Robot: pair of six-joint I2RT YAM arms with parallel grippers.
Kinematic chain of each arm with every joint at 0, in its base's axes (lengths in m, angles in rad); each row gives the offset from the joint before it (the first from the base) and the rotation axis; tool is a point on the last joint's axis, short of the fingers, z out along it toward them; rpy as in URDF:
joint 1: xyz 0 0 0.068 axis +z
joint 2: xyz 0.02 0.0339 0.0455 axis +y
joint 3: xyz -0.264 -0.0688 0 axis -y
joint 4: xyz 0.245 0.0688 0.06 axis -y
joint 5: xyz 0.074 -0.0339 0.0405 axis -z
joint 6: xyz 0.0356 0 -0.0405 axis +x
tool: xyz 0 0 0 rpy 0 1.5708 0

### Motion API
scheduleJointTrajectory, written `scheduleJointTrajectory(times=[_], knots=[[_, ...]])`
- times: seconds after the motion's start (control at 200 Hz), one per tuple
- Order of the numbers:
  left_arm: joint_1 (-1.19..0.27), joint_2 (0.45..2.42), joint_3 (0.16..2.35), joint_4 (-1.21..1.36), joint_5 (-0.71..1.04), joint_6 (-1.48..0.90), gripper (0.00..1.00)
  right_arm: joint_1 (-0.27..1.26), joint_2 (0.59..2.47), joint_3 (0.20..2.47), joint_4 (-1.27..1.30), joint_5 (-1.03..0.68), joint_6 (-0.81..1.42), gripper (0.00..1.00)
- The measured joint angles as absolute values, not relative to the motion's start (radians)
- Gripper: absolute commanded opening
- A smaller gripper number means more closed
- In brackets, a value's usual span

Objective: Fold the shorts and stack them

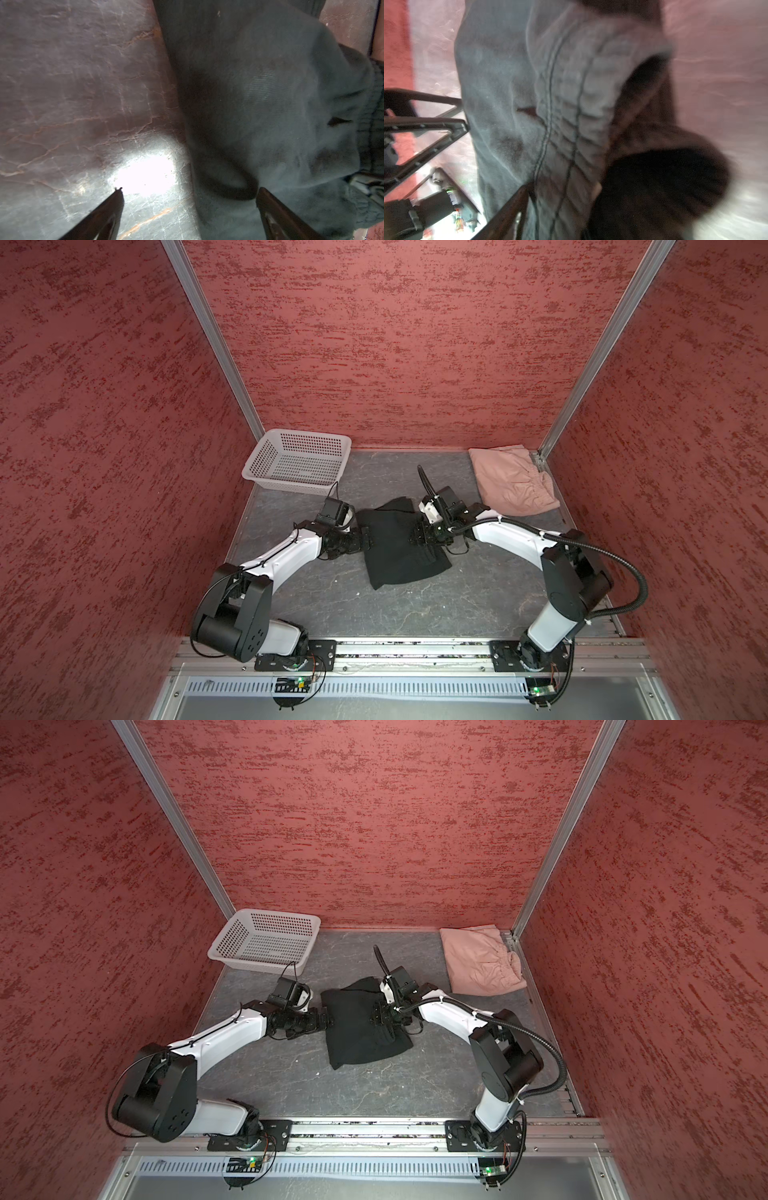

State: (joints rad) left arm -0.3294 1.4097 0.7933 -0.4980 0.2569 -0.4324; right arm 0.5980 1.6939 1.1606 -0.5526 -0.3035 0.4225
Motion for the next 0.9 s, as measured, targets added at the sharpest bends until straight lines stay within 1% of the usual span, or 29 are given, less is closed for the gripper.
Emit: scheduleJointTrajectory(times=[0.08, 0.115, 0.22, 0.26, 0.366, 0.396, 0.501, 0.596, 0.731, 0.902], knots=[[-0.331, 1.406, 0.794, -0.503, 0.249, -0.432, 0.99, 0.598, 1.665, 1.202, -0.639, -0.231, 0.391, 0.81], [-0.331, 1.401, 0.796, -0.509, 0.245, -0.432, 0.99, 0.598, 1.647, 1.219, -0.672, -0.201, 0.382, 0.78], [-0.327, 1.369, 0.812, -0.534, 0.229, -0.429, 0.99, 0.600, 1.591, 1.251, -0.716, -0.142, 0.368, 0.58], [-0.324, 1.351, 0.822, -0.542, 0.224, -0.428, 0.99, 0.605, 1.570, 1.252, -0.714, -0.135, 0.364, 0.48], [-0.310, 1.304, 0.835, -0.556, 0.207, -0.421, 0.99, 0.620, 1.533, 1.221, -0.645, -0.165, 0.384, 0.32], [-0.303, 1.290, 0.835, -0.559, 0.203, -0.419, 0.99, 0.626, 1.529, 1.202, -0.609, -0.183, 0.393, 0.29], [-0.275, 1.253, 0.831, -0.563, 0.203, -0.418, 0.99, 0.655, 1.544, 1.123, -0.475, -0.255, 0.425, 0.27], [-0.258, 1.227, 0.792, -0.527, 0.221, -0.427, 0.99, 0.672, 1.618, 1.075, -0.384, -0.317, 0.439, 0.27], [-0.261, 1.222, 0.696, -0.445, 0.275, -0.455, 0.99, 0.668, 1.699, 1.022, -0.323, -0.343, 0.447, 0.28], [-0.274, 1.234, 0.606, -0.326, 0.342, -0.502, 0.99, 0.624, 1.700, 0.974, -0.248, -0.405, 0.456, 0.44]])
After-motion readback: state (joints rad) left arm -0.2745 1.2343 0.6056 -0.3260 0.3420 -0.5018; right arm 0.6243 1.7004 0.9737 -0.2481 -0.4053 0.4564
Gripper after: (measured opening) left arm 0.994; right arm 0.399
